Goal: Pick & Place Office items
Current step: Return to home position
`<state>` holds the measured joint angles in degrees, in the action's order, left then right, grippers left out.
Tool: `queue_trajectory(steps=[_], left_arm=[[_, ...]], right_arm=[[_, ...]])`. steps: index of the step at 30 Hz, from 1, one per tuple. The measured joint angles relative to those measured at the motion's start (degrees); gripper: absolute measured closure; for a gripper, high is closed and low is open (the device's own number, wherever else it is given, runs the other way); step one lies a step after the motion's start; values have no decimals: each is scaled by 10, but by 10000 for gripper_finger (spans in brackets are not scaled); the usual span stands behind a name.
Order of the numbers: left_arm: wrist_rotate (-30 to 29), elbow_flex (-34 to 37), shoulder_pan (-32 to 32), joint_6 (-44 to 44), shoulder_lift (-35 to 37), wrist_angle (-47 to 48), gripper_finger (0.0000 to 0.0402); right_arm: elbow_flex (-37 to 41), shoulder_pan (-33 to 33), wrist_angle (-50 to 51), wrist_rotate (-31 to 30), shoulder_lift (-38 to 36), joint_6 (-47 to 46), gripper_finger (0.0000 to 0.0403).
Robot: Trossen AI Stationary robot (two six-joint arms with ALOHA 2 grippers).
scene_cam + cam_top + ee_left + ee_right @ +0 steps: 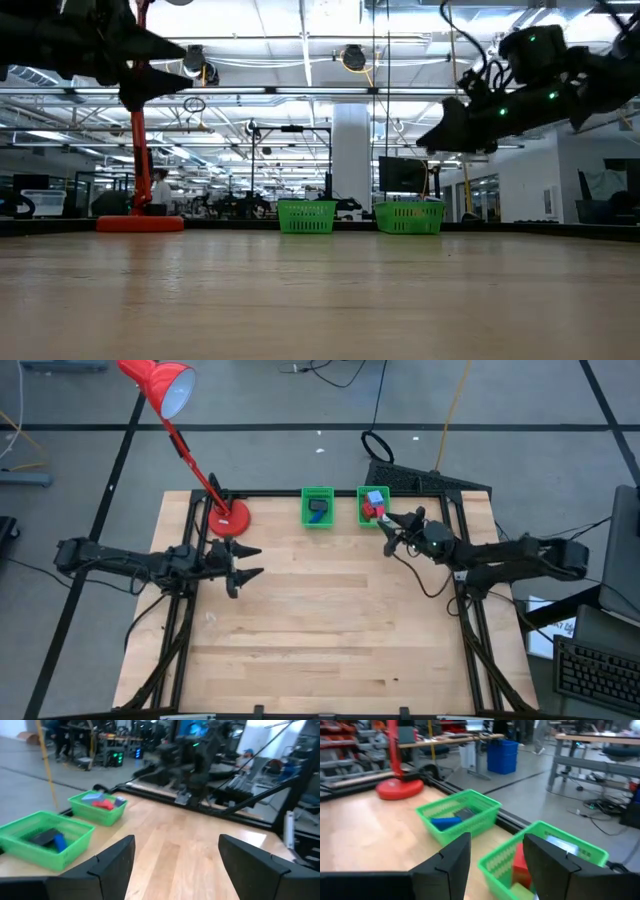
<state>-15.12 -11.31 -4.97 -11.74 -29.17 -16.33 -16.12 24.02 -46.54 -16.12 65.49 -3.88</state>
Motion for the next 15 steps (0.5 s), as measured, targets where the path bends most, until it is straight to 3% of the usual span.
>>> queue_trajectory(steps=[11,15], left_arm=[[-35,0,0,-11,64,115,120],[-63,0,-1,-25,84,148,111]], right_arm=[[0,-76,178,2,-217,-17,230],[0,-77,248,55,-289,-58,231]])
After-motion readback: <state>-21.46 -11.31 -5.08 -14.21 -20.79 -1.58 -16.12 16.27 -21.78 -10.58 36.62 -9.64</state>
